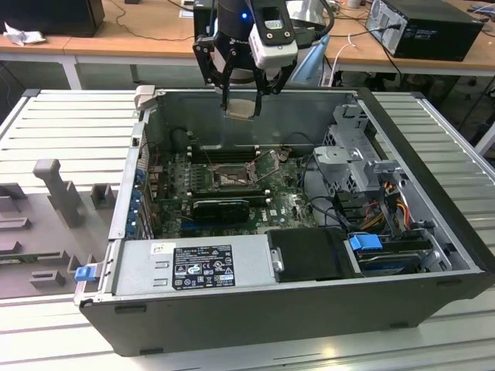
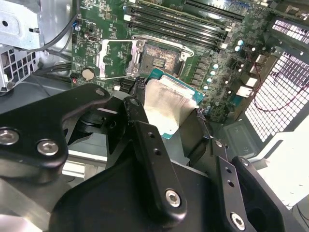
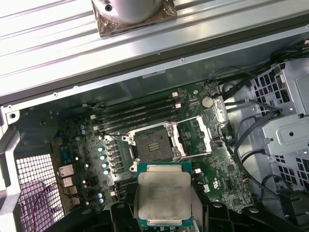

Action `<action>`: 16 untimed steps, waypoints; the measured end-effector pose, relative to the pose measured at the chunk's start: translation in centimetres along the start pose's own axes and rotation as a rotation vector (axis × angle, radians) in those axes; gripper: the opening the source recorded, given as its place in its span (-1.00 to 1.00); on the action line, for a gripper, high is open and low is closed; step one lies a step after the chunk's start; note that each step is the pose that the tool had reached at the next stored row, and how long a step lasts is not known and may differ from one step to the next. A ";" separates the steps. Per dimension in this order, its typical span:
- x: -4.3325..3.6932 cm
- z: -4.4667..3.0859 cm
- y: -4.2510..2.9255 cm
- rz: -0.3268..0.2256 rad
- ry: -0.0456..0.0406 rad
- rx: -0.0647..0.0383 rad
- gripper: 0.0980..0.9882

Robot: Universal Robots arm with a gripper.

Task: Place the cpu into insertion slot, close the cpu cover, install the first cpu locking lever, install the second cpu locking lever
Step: 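Place the cpu into insertion slot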

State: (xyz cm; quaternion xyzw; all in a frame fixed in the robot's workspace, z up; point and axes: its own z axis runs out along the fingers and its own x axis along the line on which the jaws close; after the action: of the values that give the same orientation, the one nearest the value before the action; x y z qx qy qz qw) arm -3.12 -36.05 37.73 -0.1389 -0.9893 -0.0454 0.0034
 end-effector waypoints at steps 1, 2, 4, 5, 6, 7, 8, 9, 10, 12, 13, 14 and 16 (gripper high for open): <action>0.00 0.00 0.00 0.001 -0.0001 0.000 -0.03; 0.00 0.00 0.00 0.002 -0.0002 0.000 -0.03; 0.00 0.00 0.00 0.006 -0.0005 0.000 -0.03; 0.00 0.00 0.00 0.008 -0.0007 0.000 -0.03; 0.00 0.00 0.00 0.009 -0.0008 0.000 -0.03; 0.00 0.00 0.00 0.010 -0.0009 0.000 -0.03; 0.00 0.00 0.00 0.011 -0.0010 0.000 -0.03; 0.00 0.00 0.00 0.012 -0.0011 0.000 -0.03; 0.00 0.00 0.00 0.014 -0.0013 0.000 -0.03; 0.00 0.00 0.00 0.017 -0.0014 0.000 -0.03; 0.00 0.00 0.00 0.018 -0.0016 0.000 -0.03; 0.00 0.00 0.00 0.019 -0.0017 0.000 -0.03; 0.00 0.00 0.00 0.022 -0.0019 0.000 -0.03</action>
State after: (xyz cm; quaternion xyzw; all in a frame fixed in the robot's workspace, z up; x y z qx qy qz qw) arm -3.11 -36.05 37.73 -0.1499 -0.9877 -0.0454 0.0029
